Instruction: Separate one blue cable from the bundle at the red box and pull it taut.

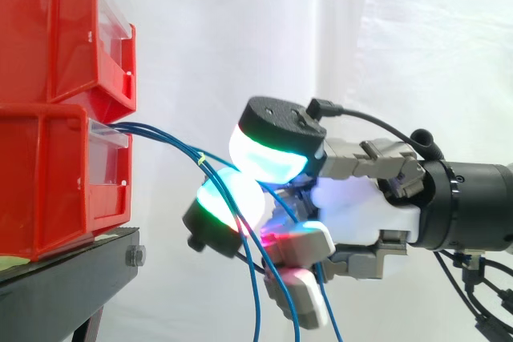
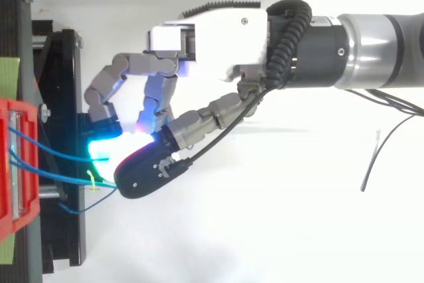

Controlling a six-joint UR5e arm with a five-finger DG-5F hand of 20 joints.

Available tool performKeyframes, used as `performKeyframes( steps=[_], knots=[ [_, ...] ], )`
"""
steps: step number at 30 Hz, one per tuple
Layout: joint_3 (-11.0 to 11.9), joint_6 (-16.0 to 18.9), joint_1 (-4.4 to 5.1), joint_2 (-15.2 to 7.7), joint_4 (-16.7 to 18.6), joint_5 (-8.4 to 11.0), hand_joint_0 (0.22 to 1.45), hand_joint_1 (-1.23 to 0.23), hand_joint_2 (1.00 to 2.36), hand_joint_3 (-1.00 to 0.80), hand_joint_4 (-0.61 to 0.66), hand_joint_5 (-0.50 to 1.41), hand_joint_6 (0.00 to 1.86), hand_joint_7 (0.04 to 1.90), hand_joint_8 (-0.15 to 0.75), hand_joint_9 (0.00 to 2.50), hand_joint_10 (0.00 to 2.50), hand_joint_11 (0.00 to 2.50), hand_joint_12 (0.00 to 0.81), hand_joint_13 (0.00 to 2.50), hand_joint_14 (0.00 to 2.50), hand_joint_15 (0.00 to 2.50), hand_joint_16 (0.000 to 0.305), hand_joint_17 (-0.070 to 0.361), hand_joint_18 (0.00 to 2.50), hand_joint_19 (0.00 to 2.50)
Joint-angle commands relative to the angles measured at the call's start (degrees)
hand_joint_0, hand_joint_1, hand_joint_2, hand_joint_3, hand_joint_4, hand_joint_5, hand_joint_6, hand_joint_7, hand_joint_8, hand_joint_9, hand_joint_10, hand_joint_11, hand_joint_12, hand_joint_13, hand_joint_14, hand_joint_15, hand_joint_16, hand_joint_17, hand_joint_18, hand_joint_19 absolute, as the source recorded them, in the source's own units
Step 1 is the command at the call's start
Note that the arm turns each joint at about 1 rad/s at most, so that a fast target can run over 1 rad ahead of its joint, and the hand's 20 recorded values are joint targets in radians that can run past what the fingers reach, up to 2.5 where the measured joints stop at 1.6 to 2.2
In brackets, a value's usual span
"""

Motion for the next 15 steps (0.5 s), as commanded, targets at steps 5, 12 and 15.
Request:
performKeyframes(
  steps=[5,12,15],
  knots=[
    [0.0,0.1,0.08,2.2,-7.2,0.0,0.65,-0.75,1.02,-0.12,0.03,-0.15,0.92,1.05,0.426,1.29,0.02,1.24,0.474,1.19,0.02,0.73,0.058,0.131,1.11,0.73],
    [-0.1,1.2,0.26,3.2,-11.5,0.17,0.65,-0.75,1.01,-0.13,0.04,-0.15,0.92,1.04,0.426,1.34,0.01,1.35,0.447,1.24,0.02,0.81,0.055,0.123,1.12,0.75],
    [-0.1,2.1,0.26,3.1,-11.5,0.26,0.65,-0.75,1.02,-0.13,0.04,-0.15,0.92,1.04,0.42,1.35,0.01,1.4,0.435,1.29,0.02,0.93,0.054,0.121,1.13,0.76]
  ],
)
